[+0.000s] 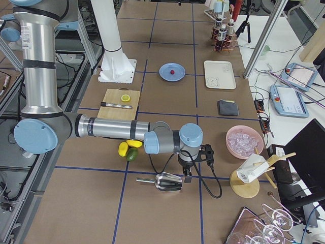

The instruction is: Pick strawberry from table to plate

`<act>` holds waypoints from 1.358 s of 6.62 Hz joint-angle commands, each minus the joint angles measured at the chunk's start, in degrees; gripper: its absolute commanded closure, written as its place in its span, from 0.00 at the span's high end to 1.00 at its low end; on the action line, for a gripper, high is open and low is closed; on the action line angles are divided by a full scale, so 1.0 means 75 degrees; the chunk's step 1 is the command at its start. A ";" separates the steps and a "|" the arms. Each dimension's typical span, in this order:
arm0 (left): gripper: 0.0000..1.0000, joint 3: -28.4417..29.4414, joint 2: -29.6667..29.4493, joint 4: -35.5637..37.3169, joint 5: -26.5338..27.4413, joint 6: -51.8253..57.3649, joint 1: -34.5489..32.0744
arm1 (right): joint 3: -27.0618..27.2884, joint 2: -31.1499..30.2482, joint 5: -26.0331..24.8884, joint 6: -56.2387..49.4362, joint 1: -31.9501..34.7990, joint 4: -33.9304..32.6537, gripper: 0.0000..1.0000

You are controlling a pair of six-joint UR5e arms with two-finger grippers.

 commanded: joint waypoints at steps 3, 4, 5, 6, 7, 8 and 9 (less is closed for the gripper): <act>1.00 0.0004 -0.0400 0.2806 0.0017 0.1914 -0.0917 | 0.0120 0.0028 0.0160 -0.1083 0.0084 -0.0771 1.00; 1.00 -0.0007 -0.0189 0.2714 -0.0018 0.2010 -0.0906 | 0.0318 -0.0064 0.0241 -0.1095 0.0107 -0.0811 1.00; 1.00 0.0051 -0.0280 0.2655 -0.0053 0.1999 -0.0882 | 0.0494 -0.0123 0.0288 -0.1095 0.0189 -0.0823 1.00; 1.00 0.0353 -0.0304 0.2468 -0.0112 0.2011 -0.0894 | 0.0879 -0.0309 0.0289 -0.1095 0.0178 -0.0823 1.00; 1.00 0.0553 -0.0362 0.2467 -0.0101 0.1999 -0.0882 | 0.1034 -0.0358 0.0289 -0.1095 0.0178 -0.0835 1.00; 1.00 0.0706 -0.0676 0.2768 -0.0101 0.2046 -0.0882 | 0.1163 -0.0358 0.0289 -0.1095 0.0178 -0.0974 1.00; 1.00 0.0754 -0.0714 0.2864 -0.0089 0.2058 -0.0870 | 0.1535 -0.0346 0.0207 -0.1083 0.0166 -0.1428 1.00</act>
